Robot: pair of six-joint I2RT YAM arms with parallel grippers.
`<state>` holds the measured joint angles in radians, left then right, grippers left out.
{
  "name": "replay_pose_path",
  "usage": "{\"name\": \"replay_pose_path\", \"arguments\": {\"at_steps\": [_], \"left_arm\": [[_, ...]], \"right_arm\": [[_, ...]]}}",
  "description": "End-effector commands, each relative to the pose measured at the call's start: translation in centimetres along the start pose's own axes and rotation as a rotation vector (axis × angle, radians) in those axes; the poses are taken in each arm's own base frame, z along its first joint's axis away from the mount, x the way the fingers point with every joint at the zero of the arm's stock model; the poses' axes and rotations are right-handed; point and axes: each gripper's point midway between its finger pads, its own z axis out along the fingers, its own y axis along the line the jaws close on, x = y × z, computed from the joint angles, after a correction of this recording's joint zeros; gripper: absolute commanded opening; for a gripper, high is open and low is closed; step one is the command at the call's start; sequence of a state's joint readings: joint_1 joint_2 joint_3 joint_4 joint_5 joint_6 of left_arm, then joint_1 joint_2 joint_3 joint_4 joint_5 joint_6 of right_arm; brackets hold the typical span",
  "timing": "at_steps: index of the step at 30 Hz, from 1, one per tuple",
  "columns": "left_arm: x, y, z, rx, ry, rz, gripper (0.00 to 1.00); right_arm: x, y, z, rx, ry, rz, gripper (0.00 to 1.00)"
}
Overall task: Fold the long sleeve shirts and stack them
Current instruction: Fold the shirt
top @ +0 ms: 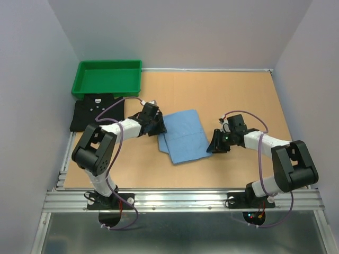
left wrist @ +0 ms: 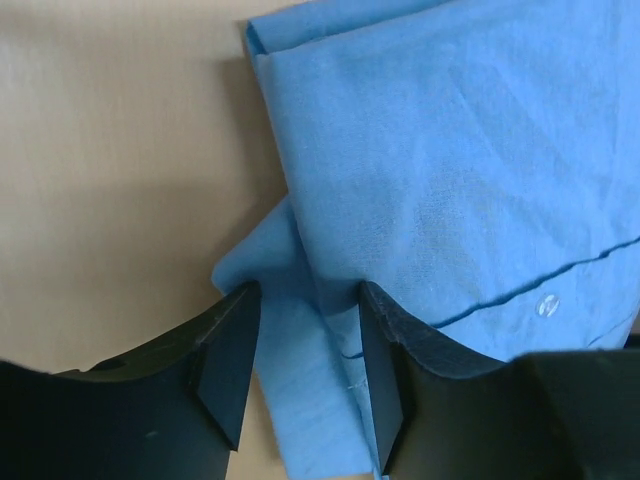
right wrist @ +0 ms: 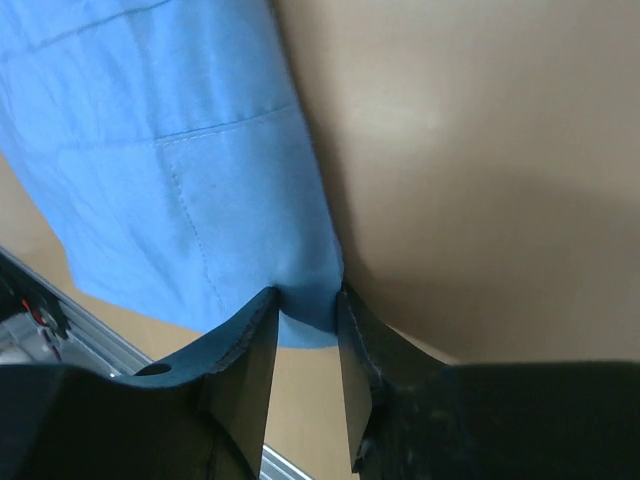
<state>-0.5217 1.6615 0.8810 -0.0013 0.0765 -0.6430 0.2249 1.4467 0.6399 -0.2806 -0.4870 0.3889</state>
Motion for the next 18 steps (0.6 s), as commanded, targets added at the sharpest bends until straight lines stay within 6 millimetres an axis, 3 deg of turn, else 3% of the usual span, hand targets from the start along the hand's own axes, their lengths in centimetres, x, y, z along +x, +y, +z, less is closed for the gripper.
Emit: {"name": "replay_pose_path", "arguments": {"at_steps": [1, 2, 3, 5, 6, 8, 9, 10, 12, 14, 18], "left_arm": [[-1.3, 0.0, 2.5, -0.041, -0.003, 0.083, 0.54], [-1.9, -0.1, 3.0, -0.049, -0.009, 0.133, 0.54], [-3.8, -1.5, 3.2, -0.033, -0.044, 0.155, 0.54], [-4.3, -1.2, 4.8, -0.066, -0.021, 0.211, 0.54], [-6.4, -2.8, 4.9, -0.042, -0.056, 0.258, 0.54], [-7.5, -2.1, 6.3, -0.102, -0.065, 0.304, 0.54], [-9.1, -2.9, 6.7, -0.103, -0.09, 0.346, 0.54], [-9.6, -3.0, 6.7, -0.114, -0.093, 0.365, 0.55], [-12.3, -3.7, 6.2, -0.128, -0.148, 0.391, 0.57], [-13.6, -3.8, 5.1, -0.143, -0.174, 0.392, 0.6], [-16.2, -4.1, 0.6, -0.148, -0.271, 0.32, 0.7]], "right_arm": [[4.4, 0.8, 1.2, -0.005, 0.102, -0.047, 0.35], [5.3, 1.3, 1.5, -0.007, 0.117, -0.028, 0.35], [6.8, 2.7, 2.1, -0.02, 0.144, -0.07, 0.35], [7.6, 5.4, 3.1, -0.068, 0.138, -0.064, 0.35], [9.3, 7.3, 3.8, -0.09, 0.164, -0.119, 0.35], [10.0, 9.7, 5.3, -0.114, 0.165, -0.138, 0.35], [10.4, 12.4, 5.8, -0.144, 0.163, -0.2, 0.35], [10.4, 13.5, 6.2, -0.155, 0.165, -0.225, 0.36], [10.3, 15.0, 6.8, -0.17, 0.176, -0.242, 0.37], [9.4, 15.5, 6.1, -0.172, 0.135, -0.272, 0.4], [6.2, 14.2, 4.4, -0.045, 0.034, -0.353, 0.51]]}}
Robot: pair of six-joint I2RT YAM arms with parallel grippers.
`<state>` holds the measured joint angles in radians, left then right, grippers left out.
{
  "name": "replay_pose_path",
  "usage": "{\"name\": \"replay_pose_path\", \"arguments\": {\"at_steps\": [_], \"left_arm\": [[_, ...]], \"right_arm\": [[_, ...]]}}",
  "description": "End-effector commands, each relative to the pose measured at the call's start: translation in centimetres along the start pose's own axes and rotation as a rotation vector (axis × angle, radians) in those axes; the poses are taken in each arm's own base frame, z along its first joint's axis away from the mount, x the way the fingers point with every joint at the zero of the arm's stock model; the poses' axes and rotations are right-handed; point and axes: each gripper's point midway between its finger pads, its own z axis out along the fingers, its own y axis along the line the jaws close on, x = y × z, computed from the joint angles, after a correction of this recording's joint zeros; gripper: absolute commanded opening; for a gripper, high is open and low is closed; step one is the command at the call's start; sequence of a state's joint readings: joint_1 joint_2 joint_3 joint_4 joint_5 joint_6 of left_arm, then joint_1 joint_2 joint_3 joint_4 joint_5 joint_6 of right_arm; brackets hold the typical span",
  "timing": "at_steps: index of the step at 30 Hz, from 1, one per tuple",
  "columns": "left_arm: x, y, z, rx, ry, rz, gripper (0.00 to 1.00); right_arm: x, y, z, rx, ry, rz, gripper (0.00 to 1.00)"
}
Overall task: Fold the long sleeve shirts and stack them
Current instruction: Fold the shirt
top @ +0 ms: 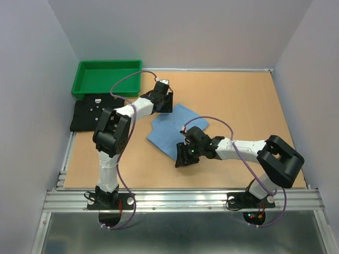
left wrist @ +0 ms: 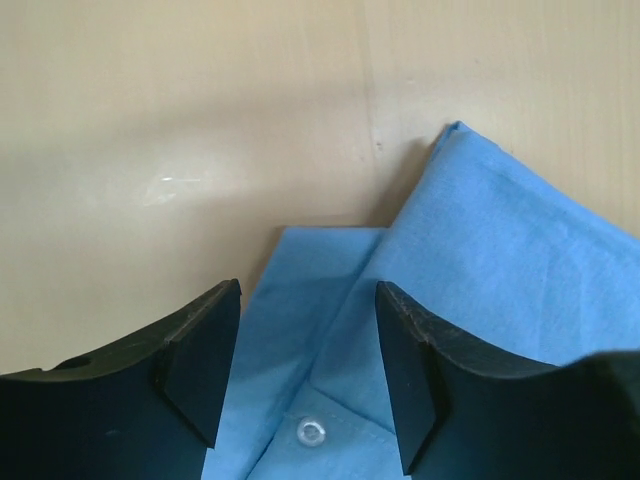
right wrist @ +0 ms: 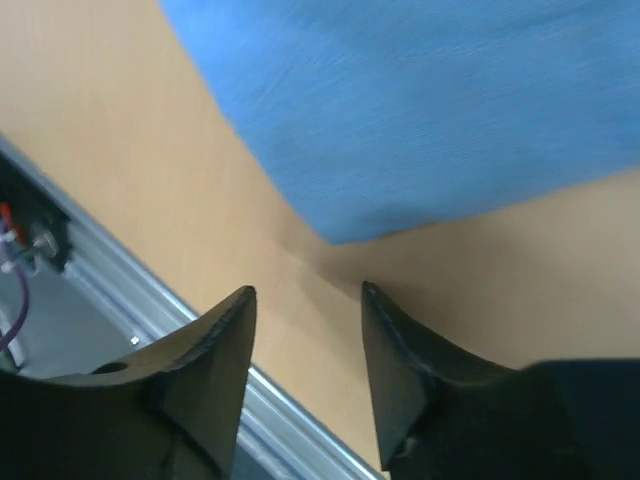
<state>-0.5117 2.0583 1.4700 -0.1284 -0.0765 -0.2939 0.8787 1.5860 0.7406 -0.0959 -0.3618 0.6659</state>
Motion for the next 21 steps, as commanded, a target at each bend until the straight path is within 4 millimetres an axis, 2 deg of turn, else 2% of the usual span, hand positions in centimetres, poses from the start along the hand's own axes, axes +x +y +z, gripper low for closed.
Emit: {"name": "replay_pose_path", "arguments": {"at_steps": [1, 2, 3, 4, 5, 6, 8, 9, 10, 11, 12, 14, 15, 16, 17, 18, 19, 20, 21], "left_arm": [[-5.6, 2.4, -7.2, -0.071, -0.154, -0.046, 0.8], [-4.5, 3.3, -8.0, -0.108, -0.144, -0.09, 0.83], [-5.4, 3.4, -10.5, -0.107, -0.187, -0.124, 0.86], [-5.0, 3.7, -11.4, -0.113, -0.189, -0.15, 0.9], [-4.3, 4.0, -12.3, -0.119, -0.182, -0.181, 0.9], [-2.9, 4.4, -13.6, -0.117, -0.18, -0.233, 0.9], [-1.0, 4.3, -14.5, -0.083, -0.159, -0.285, 0.9], [2.0, 4.8, -14.0, -0.085, -0.108, -0.312, 0.9], [2.6, 4.7, -15.0, -0.057, -0.12, -0.335, 0.88], [3.5, 4.3, -15.0, -0.021, -0.115, -0.355, 0.87], [6.9, 5.0, -14.4, -0.029, -0.058, -0.369, 0.87], [8.1, 4.7, -14.7, 0.01, -0.061, -0.431, 0.84], [9.1, 4.3, -14.7, 0.035, -0.043, -0.445, 0.84], [10.4, 4.4, -14.5, 0.049, -0.034, -0.48, 0.82], [11.3, 4.4, -14.4, 0.05, -0.012, -0.495, 0.81], [11.2, 4.0, -14.3, 0.08, -0.029, -0.511, 0.81], [12.6, 3.9, -14.1, 0.096, 0.006, -0.523, 0.8], [12.6, 3.8, -13.9, 0.104, -0.001, -0.533, 0.79], [12.7, 3.5, -13.7, 0.117, 0.002, -0.54, 0.79]], "right_arm": [[-5.7, -1.8, -4.2, 0.178, -0.187, -0.055, 0.54], [-7.4, -3.5, -5.6, 0.227, -0.231, -0.049, 0.59], [-8.4, -3.9, -7.0, 0.24, -0.266, -0.049, 0.62], [-9.2, -4.8, -8.2, 0.262, -0.284, -0.039, 0.65], [-10.8, -5.2, -9.5, 0.274, -0.325, -0.059, 0.68], [-12.7, -7.0, -11.2, 0.308, -0.38, -0.019, 0.73], [-15.0, -8.4, -12.8, 0.335, -0.423, -0.019, 0.76], [-17.4, -9.0, -14.4, 0.338, -0.475, 0.002, 0.76], [-18.3, -9.5, -14.8, 0.341, -0.487, 0.007, 0.75], [-19.1, -10.5, -14.3, 0.354, -0.47, 0.01, 0.74], [-20.9, -11.1, -15.3, 0.357, -0.503, 0.019, 0.73], [-22.4, -12.1, -15.3, 0.357, -0.504, 0.026, 0.72], [-22.9, -13.8, -15.0, 0.372, -0.489, 0.047, 0.71], [-24.3, -13.7, -15.4, 0.359, -0.508, 0.031, 0.7], [-24.8, -14.0, -15.3, 0.351, -0.508, 0.037, 0.7], [-25.1, -15.0, -14.4, 0.355, -0.485, 0.041, 0.68], [-25.4, -15.5, -14.3, 0.348, -0.481, 0.044, 0.68], [-26.1, -15.4, -14.3, 0.336, -0.484, 0.035, 0.67], [-25.9, -15.9, -13.3, 0.324, -0.454, 0.033, 0.66]]}}
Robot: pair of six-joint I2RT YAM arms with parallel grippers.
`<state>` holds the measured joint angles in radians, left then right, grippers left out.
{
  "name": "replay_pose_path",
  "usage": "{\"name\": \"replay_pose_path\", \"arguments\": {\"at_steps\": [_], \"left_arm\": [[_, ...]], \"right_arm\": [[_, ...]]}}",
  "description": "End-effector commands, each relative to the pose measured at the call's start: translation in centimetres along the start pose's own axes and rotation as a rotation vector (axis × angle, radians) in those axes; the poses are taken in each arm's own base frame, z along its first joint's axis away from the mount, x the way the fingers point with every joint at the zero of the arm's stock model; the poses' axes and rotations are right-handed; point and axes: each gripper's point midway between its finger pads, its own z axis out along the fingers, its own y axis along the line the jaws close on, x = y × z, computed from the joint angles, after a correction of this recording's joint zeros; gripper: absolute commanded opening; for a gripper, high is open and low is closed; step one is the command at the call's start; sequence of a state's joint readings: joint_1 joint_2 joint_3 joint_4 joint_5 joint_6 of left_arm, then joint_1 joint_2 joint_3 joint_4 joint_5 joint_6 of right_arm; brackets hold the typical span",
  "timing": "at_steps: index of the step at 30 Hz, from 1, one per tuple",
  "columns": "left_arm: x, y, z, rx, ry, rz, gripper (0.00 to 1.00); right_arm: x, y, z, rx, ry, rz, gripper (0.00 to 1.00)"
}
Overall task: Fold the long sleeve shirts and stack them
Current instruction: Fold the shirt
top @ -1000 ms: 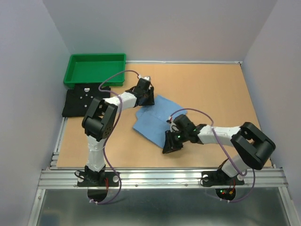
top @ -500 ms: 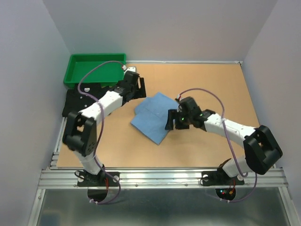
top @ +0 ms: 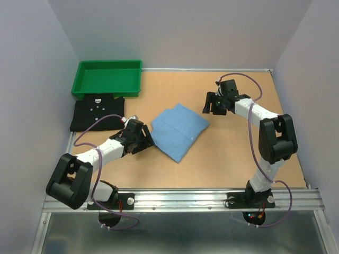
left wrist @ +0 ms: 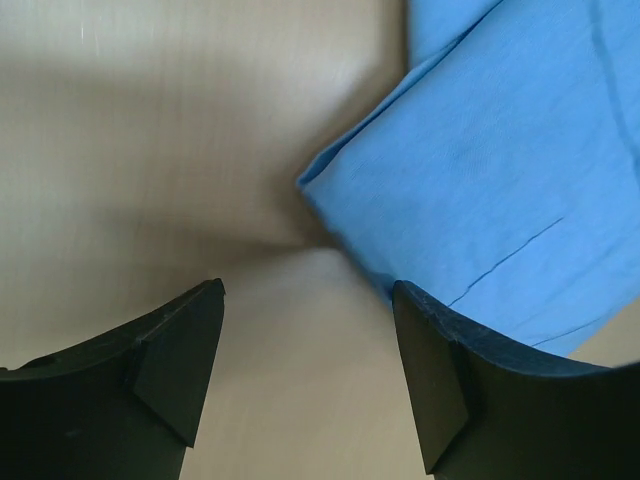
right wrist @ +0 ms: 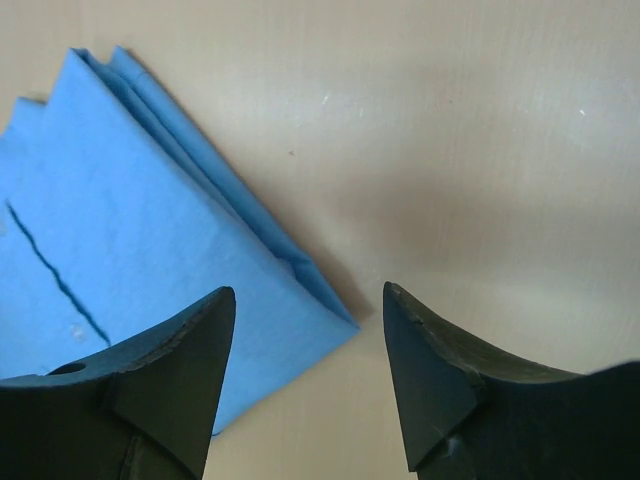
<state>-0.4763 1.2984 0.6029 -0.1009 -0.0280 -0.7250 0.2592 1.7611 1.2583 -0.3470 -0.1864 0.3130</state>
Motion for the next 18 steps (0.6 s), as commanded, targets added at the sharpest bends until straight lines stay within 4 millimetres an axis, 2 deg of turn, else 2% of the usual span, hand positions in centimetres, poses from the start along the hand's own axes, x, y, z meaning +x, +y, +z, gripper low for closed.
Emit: {"name": "replay_pose_path", "arguments": {"at_steps": [1, 3, 7, 8, 10, 12, 13, 14, 15, 16, 17, 18], "left_arm": [[-1.2, -3.5, 0.0, 0.152, -0.038, -0.084, 0.78], [-1.0, -3.6, 0.4, 0.149, -0.029, -0.082, 0.77], [-1.0, -3.4, 1.6, 0.132, -0.018, -0.08, 0.74], [-0.9, -3.0, 2.2, 0.117, -0.007, -0.078, 0.71], [-0.7, -2.2, 3.0, 0.087, 0.008, -0.068, 0.65], [-0.6, -1.3, 3.5, 0.065, 0.018, -0.06, 0.52], [-1.2, -0.6, 3.7, 0.049, 0.013, -0.068, 0.48], [-1.2, 0.1, 4.1, 0.032, 0.021, -0.045, 0.46], [-1.9, 0.2, 4.2, 0.025, 0.01, -0.039, 0.46], [-2.4, 0.4, 4.4, 0.015, 0.007, -0.031, 0.46], [-2.8, 1.2, 4.9, -0.007, 0.01, 0.001, 0.45], [-4.2, 0.4, 5.0, -0.001, -0.006, 0.018, 0.46]], "right_arm": [[-1.5, 0.9, 1.0, -0.074, 0.007, -0.056, 0.65], [-0.7, 1.0, 1.7, -0.101, 0.038, -0.063, 0.62], [2.6, 1.2, 3.2, -0.169, 0.132, -0.045, 0.59], [4.1, 0.7, 3.6, -0.168, 0.162, -0.03, 0.56], [5.4, 0.7, 3.8, -0.185, 0.185, -0.013, 0.52], [6.6, 0.7, 3.2, -0.193, 0.195, 0.013, 0.49], [8.8, 0.1, 3.0, -0.189, 0.231, 0.033, 0.47], [8.6, 0.6, 2.2, -0.204, 0.207, 0.043, 0.46], [9.3, 0.6, 1.9, -0.209, 0.212, 0.058, 0.46], [10.2, 0.8, 1.4, -0.223, 0.223, 0.073, 0.45], [12.1, 0.6, 1.0, -0.231, 0.25, 0.097, 0.43], [12.8, 1.4, 0.1, -0.255, 0.254, 0.118, 0.42]]}}
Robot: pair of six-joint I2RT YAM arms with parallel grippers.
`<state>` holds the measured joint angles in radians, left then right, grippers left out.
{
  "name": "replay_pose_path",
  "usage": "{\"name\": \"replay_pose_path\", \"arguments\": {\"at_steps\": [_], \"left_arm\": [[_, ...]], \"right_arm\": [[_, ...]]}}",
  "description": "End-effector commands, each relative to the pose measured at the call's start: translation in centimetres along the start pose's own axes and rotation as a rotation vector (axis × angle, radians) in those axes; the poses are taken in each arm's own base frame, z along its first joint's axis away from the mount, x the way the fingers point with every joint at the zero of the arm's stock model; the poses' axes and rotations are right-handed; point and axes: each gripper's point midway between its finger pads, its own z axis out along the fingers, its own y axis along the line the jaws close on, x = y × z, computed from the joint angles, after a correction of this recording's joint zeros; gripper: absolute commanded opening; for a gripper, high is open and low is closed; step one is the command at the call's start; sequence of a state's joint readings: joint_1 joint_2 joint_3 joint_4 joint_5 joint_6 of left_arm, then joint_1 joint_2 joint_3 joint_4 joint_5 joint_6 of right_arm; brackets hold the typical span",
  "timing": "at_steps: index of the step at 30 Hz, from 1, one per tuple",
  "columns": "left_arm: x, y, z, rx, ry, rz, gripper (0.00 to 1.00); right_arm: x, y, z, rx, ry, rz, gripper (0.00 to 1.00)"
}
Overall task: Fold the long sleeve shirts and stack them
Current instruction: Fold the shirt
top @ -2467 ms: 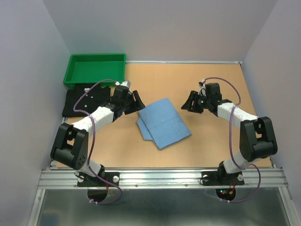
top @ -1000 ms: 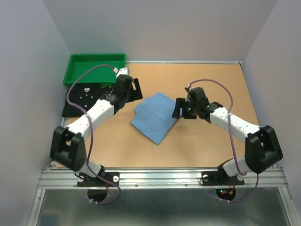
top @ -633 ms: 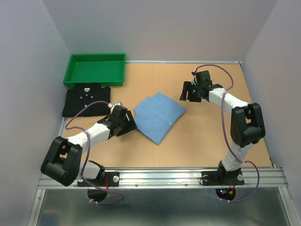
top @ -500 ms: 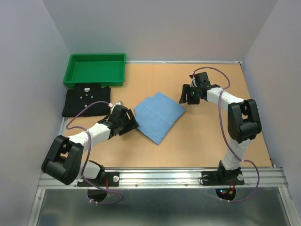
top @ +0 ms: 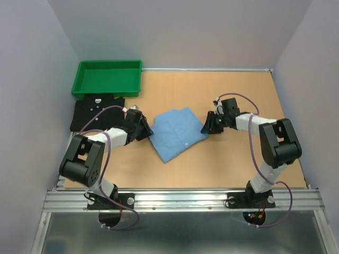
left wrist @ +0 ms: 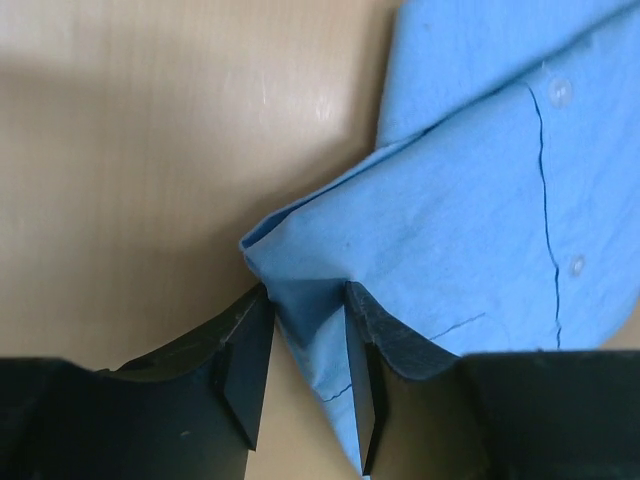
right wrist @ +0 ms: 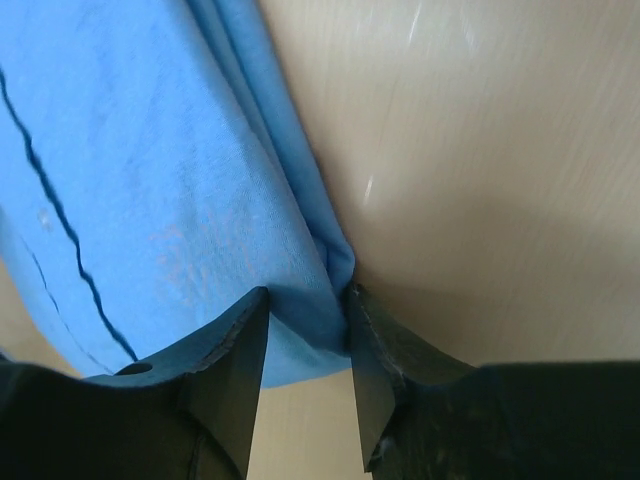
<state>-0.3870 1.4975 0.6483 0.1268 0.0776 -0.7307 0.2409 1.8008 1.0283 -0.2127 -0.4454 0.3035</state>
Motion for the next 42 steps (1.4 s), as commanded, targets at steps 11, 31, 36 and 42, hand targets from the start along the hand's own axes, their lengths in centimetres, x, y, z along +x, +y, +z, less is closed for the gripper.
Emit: {"name": "replay_pose_path", "arguments": {"at_steps": [11, 31, 36, 42], "left_arm": [[-9.9, -0.9, 1.7, -0.188, -0.076, 0.292, 0.63], [7.1, -13.3, -8.2, 0.058, -0.162, 1.212, 0.94], [11.9, -14.4, -6.8, 0.004, -0.181, 1.431, 0.88], [15.1, -14.8, -4.8, -0.029, -0.202, 1.543, 0.82]], "right_arm": [[6.5, 7.3, -3.5, -0.127, -0.129, 0.123, 0.47], [-3.0, 3.3, -18.6, 0.279, -0.657, 0.182, 1.0], [-3.5, 2.7, -21.2, 0.308, -0.768, 0.238, 1.0], [-3.2, 2.3, -22.4, 0.322, -0.808, 0.25, 1.0]]}}
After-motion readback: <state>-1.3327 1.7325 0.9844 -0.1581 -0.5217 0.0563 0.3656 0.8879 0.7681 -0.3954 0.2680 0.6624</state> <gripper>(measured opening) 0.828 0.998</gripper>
